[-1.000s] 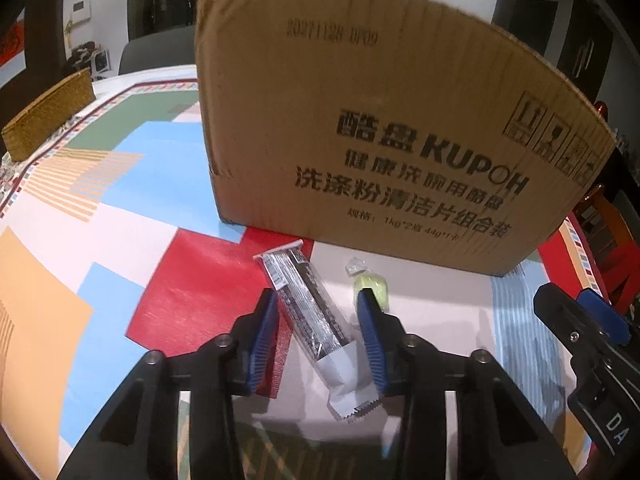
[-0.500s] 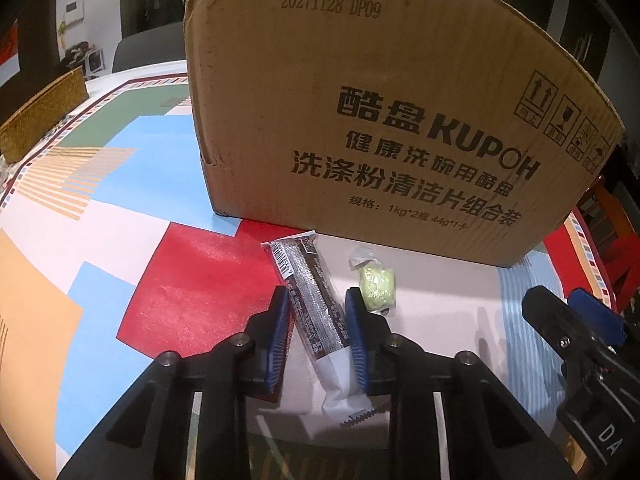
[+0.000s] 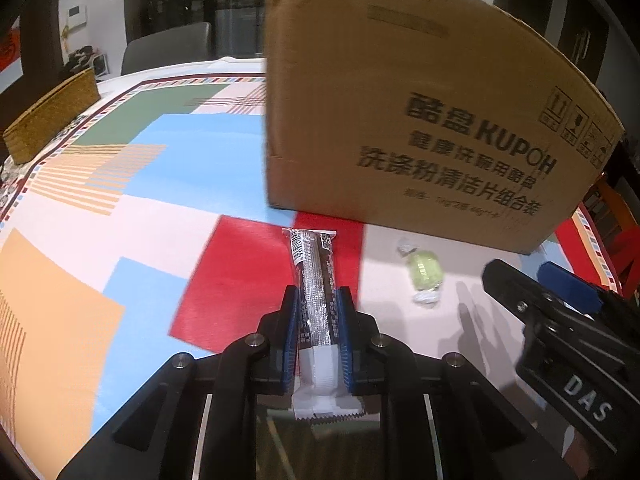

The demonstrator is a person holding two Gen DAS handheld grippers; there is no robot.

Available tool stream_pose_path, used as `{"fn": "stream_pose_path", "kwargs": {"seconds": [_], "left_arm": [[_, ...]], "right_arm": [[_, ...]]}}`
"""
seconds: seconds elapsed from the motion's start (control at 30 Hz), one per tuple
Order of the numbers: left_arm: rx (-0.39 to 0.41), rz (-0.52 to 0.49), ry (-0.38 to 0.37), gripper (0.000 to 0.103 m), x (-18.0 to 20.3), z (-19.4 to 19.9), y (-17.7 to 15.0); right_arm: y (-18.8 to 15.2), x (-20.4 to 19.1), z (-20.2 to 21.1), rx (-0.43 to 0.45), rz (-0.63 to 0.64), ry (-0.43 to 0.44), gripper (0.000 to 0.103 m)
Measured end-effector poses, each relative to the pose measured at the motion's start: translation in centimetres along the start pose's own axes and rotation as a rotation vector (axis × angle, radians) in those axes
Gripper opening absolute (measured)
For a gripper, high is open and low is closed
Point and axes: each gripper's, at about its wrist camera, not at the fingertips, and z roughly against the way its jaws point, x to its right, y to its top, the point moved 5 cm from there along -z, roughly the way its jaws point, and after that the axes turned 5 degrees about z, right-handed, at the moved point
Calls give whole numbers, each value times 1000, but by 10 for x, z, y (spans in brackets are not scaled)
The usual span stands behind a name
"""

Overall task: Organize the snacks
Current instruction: 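Grasp the silver bar with the left tool while the right tool grasps the green candy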

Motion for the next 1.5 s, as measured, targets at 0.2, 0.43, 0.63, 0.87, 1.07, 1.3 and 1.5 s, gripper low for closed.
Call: {"fn": "stream_pose_path", "kwargs": {"seconds": [0.2,0.43,0.63,0.87,1.07,1.3,1.5], "left_arm": [[6,18,23,19,-23,7,-1],[19,13,38,18,-40,11,-1],[30,16,41,18,-44,15,-3],[39,36,42,17,-53,21,-2],[54,37,30,17,-53,29,1],[83,25,12,17,-49,49,2],[103,16,1,17,-45,64,5]], "right_arm": [[3,-25,-13,-14,39,25,63],[2,-42,-35,-65,62,36,43],[4,-51,-37,-59,99,-2,20],[5,-63,-33,-57,101,11,20],[3,-67,-20,-41,98,22,20],[3,-56,1,-14,92,27,20],[7,-48,18,13,78,33,20]]}}
